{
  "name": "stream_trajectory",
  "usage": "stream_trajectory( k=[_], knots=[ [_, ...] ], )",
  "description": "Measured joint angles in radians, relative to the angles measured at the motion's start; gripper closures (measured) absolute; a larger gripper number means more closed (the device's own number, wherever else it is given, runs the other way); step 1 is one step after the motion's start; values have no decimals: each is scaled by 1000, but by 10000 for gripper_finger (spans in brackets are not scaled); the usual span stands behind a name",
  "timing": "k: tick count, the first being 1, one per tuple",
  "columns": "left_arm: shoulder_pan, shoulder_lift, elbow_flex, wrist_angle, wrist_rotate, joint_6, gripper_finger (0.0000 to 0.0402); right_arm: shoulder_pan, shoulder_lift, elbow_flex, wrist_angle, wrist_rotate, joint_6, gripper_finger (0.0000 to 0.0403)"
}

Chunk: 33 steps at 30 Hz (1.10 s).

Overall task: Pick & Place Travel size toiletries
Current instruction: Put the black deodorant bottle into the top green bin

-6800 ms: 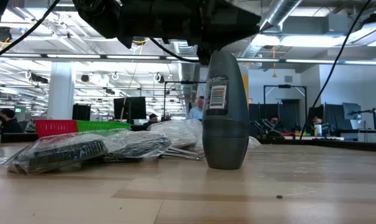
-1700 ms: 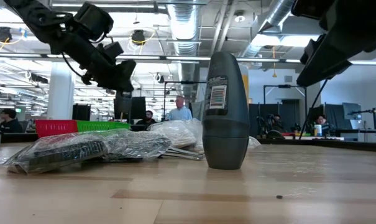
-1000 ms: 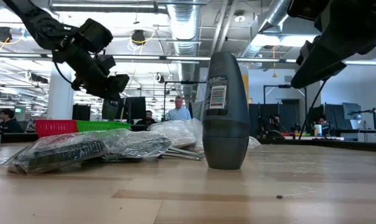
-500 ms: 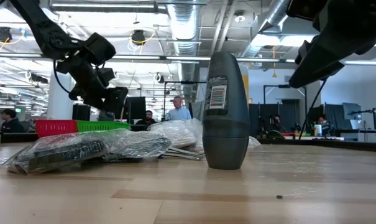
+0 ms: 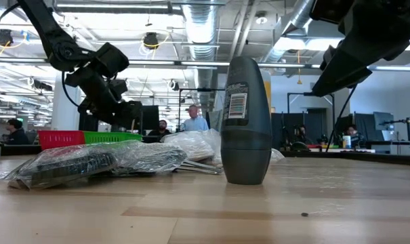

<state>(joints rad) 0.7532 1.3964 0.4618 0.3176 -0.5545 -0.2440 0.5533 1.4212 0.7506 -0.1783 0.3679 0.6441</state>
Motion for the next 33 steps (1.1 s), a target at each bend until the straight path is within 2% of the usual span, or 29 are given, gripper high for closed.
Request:
stream_trajectory(
  k=[17, 24, 27, 33],
  knots=[
    [-2, -1, 0, 2, -3, 0, 227, 1, 0, 0, 0, 0, 2, 242],
    [-2, -63, 0, 1, 24, 2, 227, 1, 0, 0, 0, 0, 2, 242],
    [-2, -108, 0, 0, 65, 3, 226, 0, 0, 0, 0, 0, 3, 242],
    [-11, -200, 0, -6, 224, 4, 226, 0, 0, 0, 22, 0, 2, 236]
  ],
)
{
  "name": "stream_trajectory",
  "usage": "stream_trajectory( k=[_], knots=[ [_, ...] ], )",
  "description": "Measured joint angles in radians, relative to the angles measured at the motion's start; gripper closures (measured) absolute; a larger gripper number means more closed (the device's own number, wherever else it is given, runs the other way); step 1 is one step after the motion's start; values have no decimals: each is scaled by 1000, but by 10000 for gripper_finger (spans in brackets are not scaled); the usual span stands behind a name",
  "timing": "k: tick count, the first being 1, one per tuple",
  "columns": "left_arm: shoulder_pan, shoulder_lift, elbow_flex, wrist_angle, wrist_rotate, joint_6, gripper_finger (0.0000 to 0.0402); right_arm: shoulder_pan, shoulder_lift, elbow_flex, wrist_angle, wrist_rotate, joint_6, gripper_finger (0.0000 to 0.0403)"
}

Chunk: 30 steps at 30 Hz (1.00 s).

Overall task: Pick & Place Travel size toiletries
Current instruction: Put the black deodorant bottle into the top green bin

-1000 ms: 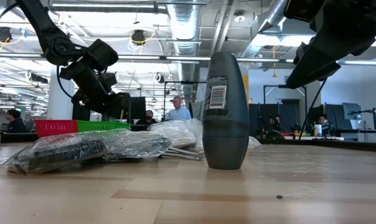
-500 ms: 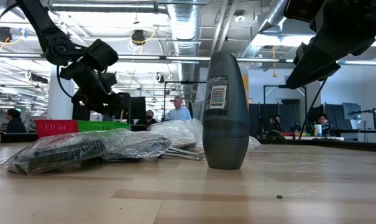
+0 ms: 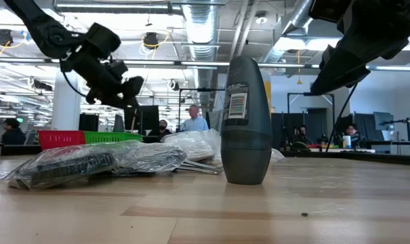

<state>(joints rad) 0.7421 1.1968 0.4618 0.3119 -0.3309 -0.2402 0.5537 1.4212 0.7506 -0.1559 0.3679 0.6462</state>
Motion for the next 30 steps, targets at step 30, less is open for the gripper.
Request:
stream_trajectory(
  k=[30],
  knots=[
    [-445, -86, 0, -5, 144, 23, 226, -53, 170, 0, 326, -90, -138, 147]
  ],
)
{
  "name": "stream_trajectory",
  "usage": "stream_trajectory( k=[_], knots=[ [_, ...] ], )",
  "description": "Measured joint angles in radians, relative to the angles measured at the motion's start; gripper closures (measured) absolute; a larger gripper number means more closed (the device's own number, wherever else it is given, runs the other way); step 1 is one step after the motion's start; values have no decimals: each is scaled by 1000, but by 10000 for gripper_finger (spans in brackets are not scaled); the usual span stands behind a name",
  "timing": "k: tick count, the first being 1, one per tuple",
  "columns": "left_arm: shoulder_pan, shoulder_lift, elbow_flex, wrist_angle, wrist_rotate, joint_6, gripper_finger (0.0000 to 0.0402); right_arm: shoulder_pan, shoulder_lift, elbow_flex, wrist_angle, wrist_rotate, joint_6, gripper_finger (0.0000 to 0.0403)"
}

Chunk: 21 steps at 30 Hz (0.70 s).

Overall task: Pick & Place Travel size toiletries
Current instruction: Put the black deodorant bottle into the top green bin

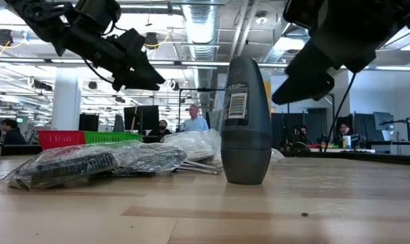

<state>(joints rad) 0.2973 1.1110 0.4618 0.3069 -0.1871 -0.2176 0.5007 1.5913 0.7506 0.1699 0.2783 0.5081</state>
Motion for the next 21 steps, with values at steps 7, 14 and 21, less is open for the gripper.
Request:
stream_trajectory(
  k=[7, 14, 21],
  knots=[
    [-84, 0, 0, 0, -1, -7, 227, 0, 0, 0, 37, -8, -12, 147],
    [-138, 0, 0, 2, -3, -26, 227, 0, 0, 0, 105, -12, -41, 147],
    [-168, 0, 0, 5, -3, -27, 227, -4, 0, 0, 134, -12, -48, 147]
  ],
)
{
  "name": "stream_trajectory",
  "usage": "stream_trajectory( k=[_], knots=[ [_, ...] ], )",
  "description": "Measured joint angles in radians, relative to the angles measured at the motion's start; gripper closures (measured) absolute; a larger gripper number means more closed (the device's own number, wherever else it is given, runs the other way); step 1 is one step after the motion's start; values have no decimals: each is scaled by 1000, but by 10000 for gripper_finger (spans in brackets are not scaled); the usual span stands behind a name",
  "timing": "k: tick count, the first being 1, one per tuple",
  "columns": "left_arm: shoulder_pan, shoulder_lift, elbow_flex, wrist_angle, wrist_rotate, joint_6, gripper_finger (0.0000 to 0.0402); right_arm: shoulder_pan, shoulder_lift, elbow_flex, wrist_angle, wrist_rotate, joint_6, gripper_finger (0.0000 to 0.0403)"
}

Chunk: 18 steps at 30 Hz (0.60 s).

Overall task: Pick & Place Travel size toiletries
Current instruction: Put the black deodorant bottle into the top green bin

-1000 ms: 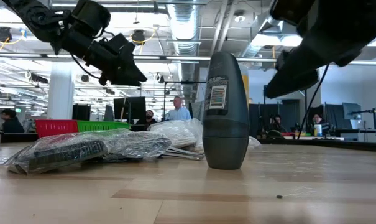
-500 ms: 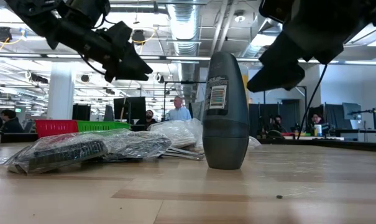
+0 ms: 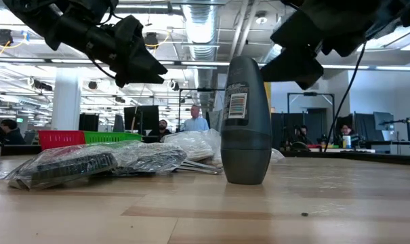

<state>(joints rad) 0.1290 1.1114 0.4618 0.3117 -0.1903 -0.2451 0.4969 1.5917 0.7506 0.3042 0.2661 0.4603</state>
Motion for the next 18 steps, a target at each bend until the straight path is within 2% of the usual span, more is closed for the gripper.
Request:
stream_trajectory(
  k=[7, 18],
  knots=[
    [-7, 0, 0, 4, 1, -3, 227, 0, 87, 21, 89, -9, -23, 147],
    [-6, 0, 0, 7, 4, -3, 227, -8, 247, 141, 74, -17, -78, 147]
  ],
)
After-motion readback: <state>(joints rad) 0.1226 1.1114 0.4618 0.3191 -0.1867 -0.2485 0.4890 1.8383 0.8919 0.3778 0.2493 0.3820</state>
